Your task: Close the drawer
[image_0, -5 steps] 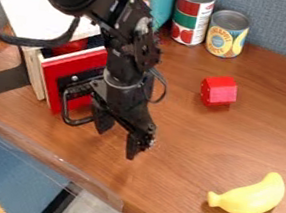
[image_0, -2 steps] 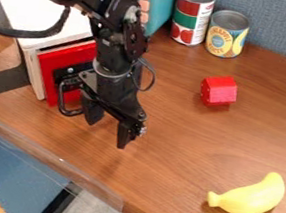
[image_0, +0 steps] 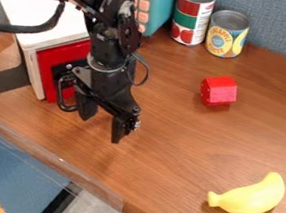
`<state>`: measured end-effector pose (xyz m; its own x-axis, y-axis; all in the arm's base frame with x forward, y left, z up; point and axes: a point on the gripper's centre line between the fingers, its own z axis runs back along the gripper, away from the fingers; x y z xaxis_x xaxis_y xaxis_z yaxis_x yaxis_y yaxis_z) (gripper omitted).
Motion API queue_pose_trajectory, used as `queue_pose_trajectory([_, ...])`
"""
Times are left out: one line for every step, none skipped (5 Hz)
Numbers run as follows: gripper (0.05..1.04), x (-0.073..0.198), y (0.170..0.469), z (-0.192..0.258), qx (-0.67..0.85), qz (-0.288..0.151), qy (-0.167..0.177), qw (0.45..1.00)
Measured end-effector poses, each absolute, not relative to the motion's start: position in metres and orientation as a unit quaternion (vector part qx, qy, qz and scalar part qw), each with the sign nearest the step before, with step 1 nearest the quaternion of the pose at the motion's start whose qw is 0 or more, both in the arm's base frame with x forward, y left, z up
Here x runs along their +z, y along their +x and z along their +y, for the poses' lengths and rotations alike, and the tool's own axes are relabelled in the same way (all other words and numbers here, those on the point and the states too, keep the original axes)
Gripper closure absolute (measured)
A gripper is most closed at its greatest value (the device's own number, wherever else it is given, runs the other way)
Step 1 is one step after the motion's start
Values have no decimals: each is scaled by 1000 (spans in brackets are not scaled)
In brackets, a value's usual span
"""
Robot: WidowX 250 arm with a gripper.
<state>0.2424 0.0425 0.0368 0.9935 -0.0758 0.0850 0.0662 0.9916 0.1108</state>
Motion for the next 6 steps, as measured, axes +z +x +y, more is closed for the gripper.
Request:
queue_pose_trajectory([83,39,244,49,-31,-46,62,997])
queue_pose_trajectory([83,38,243,48,-34,-43,60,997])
queue_pose_trajectory([83,36,244,27,-67,-47,45,996])
queue_pose_trajectory([83,37,242,8,-95,-49,42,993])
queue_pose_trajectory([83,43,242,-2,-109,-57,46,991])
queue_pose_trajectory([83,60,238,-11,-121,-69,59,989])
